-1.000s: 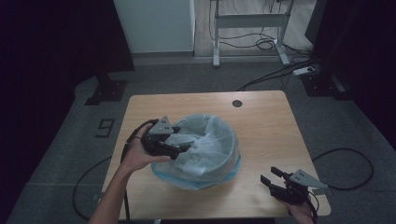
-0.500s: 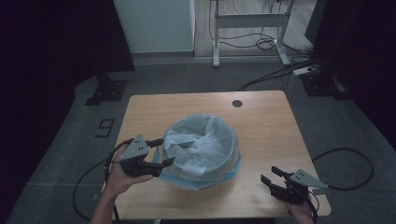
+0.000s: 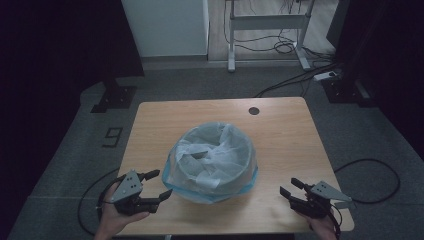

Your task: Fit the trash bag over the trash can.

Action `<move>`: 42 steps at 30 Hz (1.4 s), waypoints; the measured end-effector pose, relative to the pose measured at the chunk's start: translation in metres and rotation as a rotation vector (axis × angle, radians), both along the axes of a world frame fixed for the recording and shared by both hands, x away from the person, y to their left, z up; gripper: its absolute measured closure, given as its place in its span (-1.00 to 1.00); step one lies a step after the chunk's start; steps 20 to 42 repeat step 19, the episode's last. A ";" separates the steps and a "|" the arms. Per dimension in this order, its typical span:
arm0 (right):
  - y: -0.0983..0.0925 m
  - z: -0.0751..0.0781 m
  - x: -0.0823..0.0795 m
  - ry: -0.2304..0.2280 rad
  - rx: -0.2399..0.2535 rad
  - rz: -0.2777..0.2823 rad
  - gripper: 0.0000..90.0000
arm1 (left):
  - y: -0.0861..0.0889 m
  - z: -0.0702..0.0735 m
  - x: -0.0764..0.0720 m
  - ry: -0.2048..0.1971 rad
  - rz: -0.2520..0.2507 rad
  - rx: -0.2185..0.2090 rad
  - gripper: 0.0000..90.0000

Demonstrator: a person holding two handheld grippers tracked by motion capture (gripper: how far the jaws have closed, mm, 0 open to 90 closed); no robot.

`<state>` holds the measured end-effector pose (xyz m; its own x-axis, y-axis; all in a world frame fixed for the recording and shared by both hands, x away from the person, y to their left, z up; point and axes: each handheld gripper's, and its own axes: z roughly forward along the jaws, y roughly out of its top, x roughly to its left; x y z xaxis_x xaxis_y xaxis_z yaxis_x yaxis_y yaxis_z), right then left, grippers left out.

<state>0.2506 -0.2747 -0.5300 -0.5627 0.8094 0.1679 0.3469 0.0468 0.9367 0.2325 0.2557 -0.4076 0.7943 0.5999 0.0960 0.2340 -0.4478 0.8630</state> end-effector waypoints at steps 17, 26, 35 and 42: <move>0.000 -0.001 0.000 0.003 -0.003 -0.003 -0.19 | 0.010 -0.027 -0.001 0.040 0.039 -0.004 -0.40; 0.000 -0.001 0.000 0.003 -0.002 -0.003 -0.19 | 0.011 -0.027 0.000 0.043 0.042 -0.009 -0.41; 0.000 -0.001 0.000 0.003 -0.002 -0.003 -0.19 | 0.011 -0.027 0.000 0.043 0.042 -0.009 -0.41; 0.000 -0.001 0.000 0.003 -0.002 -0.003 -0.19 | 0.011 -0.027 0.000 0.043 0.042 -0.009 -0.41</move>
